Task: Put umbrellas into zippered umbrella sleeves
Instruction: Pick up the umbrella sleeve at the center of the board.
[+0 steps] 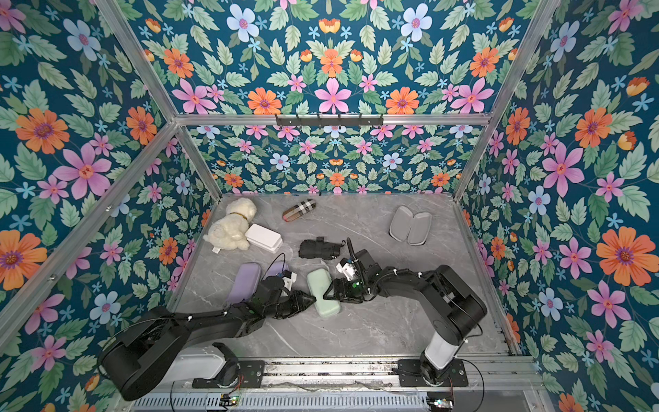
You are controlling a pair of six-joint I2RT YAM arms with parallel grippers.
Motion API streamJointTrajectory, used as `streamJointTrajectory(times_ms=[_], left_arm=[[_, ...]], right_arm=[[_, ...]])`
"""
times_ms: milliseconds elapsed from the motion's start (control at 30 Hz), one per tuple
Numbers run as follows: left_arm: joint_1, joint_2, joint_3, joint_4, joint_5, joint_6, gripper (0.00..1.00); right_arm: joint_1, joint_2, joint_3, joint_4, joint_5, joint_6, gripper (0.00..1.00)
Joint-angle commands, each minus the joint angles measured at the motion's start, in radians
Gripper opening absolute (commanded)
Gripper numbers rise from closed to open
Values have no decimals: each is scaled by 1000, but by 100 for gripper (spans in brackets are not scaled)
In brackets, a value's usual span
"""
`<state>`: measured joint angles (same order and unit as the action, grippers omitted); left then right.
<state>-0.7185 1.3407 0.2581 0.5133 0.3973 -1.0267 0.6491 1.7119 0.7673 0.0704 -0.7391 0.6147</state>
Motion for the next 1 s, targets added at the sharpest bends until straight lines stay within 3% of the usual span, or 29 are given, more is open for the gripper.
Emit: streamJointTrajectory(times_ms=[0, 233, 367, 533, 633, 767, 967], left_arm=[[-17, 59, -20, 112, 23, -51, 26], [-29, 77, 21, 119, 29, -26, 22], [-3, 5, 54, 44, 47, 28, 28], [116, -145, 64, -90, 118, 105, 59], [173, -196, 57, -121, 171, 132, 68], [180, -200, 59, -142, 188, 173, 80], [180, -182, 75, -6, 231, 149, 91]], right_arm=[[20, 43, 4, 47, -42, -38, 76], [13, 43, -18, 176, -84, -16, 41], [-16, 27, -59, 268, -119, 26, 27], [-35, 20, -98, 381, -180, 82, 21], [-43, -3, -119, 436, -216, 112, 18], [-60, -44, -149, 473, -262, 138, 17], [-65, -133, -164, 465, -343, 165, 16]])
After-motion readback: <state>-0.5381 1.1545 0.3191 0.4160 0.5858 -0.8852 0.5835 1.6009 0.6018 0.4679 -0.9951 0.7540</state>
